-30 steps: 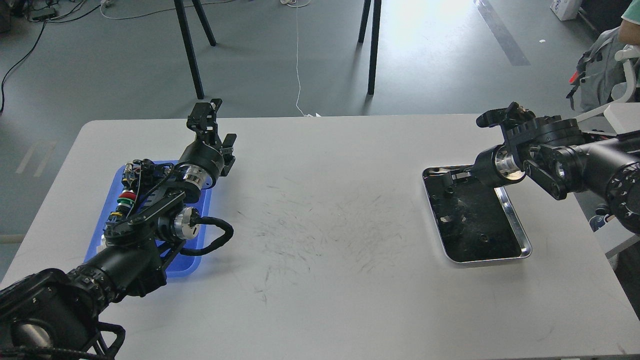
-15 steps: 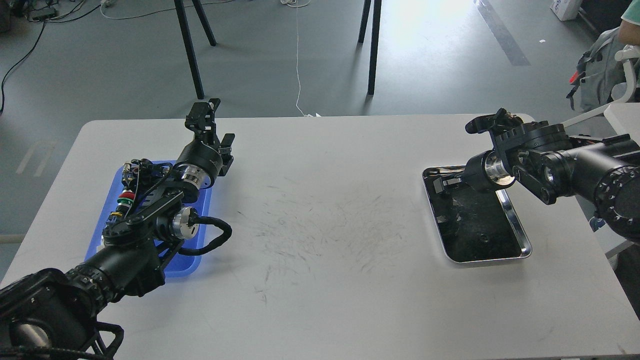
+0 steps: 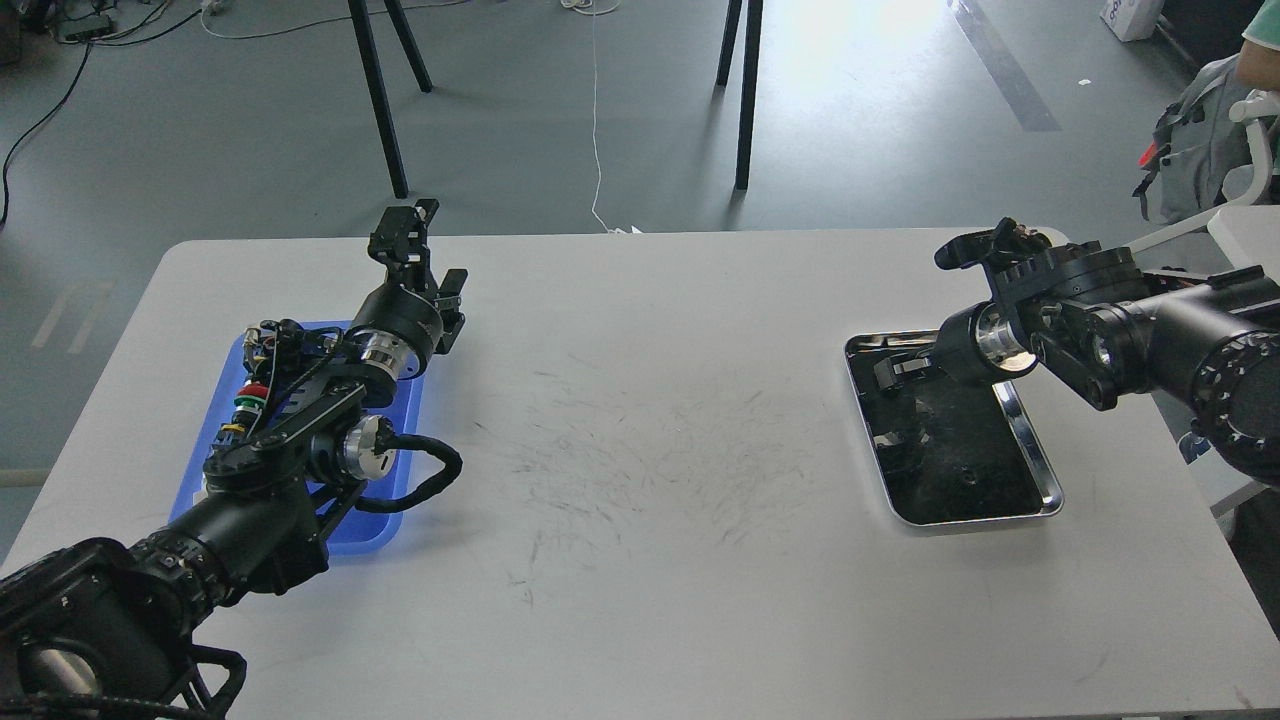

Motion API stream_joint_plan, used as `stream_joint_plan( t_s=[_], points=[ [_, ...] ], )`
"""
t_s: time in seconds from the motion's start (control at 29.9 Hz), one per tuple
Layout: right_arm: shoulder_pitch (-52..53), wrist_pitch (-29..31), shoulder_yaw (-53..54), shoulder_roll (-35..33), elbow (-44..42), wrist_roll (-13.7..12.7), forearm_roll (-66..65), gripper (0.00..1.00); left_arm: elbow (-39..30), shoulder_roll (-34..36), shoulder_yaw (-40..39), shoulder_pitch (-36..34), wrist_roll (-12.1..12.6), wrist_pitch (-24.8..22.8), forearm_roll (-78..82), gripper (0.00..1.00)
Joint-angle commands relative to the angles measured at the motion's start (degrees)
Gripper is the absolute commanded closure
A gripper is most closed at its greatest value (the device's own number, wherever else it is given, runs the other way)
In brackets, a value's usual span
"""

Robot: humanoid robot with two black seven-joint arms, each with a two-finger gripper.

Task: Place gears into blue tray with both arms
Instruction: 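Lift the black gear and carry it toward the table centre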

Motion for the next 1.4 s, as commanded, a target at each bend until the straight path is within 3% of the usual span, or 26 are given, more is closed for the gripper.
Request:
stream_joint_plan(
  t_s=[0.0, 0.33, 0.57, 0.9, 1.37],
  points=[
    [-0.29, 0.00, -0.06, 0.03, 0.21, 0.02, 0.00, 0.45, 0.00, 0.00, 0.00, 0.00, 0.00, 0.02, 0.03, 0.02],
    [-0.29, 0.00, -0.14, 0.56, 0.21, 0.02, -0.17, 0.46, 0.00, -0.09, -0.09, -0.17, 0.00, 0.11, -0.15, 0.02],
    [-0.37, 0.00, -0.14, 0.56, 0.12, 0.02, -0.44, 0.66, 0.00, 0.00, -0.09, -0.17, 0.00, 0.11, -0.24, 0.02],
    [0.06, 0.00, -0.23, 0.47, 0.12, 0.02, -0.53, 0.85, 0.00, -0.09, -0.09, 0.09, 0.00, 0.11, -0.24, 0.02],
    [4.02, 0.00, 0.12, -0.41, 0.30, 0.02, -0.26, 0.85, 0.00, 0.00, -0.09, 0.00, 0.00, 0.02, -0.15, 0.02]
  ],
)
